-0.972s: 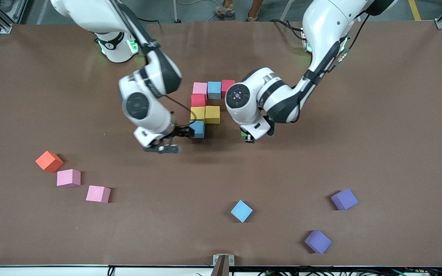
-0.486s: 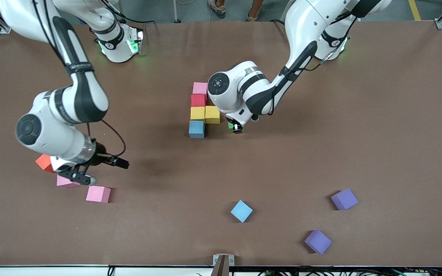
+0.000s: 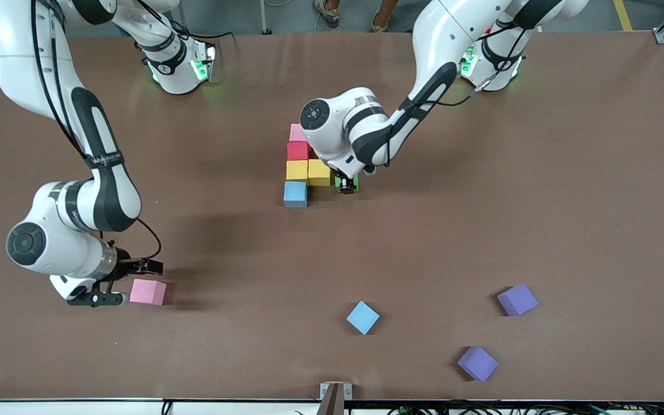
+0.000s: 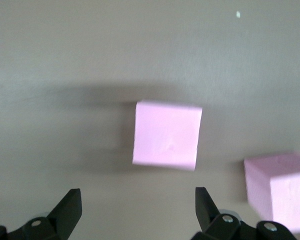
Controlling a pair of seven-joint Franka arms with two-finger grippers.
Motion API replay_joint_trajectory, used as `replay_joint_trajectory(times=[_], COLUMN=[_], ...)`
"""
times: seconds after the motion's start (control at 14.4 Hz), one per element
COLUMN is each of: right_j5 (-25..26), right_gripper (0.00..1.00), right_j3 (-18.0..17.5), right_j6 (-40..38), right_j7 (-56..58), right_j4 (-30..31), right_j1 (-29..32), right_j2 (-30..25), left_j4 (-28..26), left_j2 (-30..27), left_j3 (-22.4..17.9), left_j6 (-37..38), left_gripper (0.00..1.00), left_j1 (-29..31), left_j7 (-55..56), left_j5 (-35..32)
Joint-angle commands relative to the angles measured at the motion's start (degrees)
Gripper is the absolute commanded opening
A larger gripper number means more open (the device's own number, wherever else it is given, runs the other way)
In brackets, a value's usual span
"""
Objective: Arrange 11 blocks into digit 3
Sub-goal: 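Reach the right gripper to a pink cube while the left gripper places green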
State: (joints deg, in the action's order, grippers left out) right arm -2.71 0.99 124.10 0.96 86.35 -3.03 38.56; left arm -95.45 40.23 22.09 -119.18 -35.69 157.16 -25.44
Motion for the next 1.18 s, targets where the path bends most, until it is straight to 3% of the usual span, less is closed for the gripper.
replay_joint_trajectory(times=[0.0,0.28,1.11], right_j5=[2.2,2.4,2.4], right_gripper=[1.0,1.0,1.0], right_j3=[-1.0,-0.9,0.5], right_j6=[1.5,6.0,8.7], right_j7=[0.9,1.0,5.5], right_j4=[-2.5,-2.4,-2.8], right_j1=[0.5,0.9,1.5], right_j2=[1.8,3.8,5.7], left_j4=[-3.9,-7.4,-7.3], left_j2=[-1.9,-3.9,-3.5], left_j3=[-0.3,-0.1,-0.1], left_j6=[-2.8,-5.4,-8.4], left_gripper=[0.2,0.2,0.2], left_j1=[-1.0,-1.1,-1.6], left_j7=[7.2,8.2,10.9], left_j5=[-3.6,-3.9,-6.0])
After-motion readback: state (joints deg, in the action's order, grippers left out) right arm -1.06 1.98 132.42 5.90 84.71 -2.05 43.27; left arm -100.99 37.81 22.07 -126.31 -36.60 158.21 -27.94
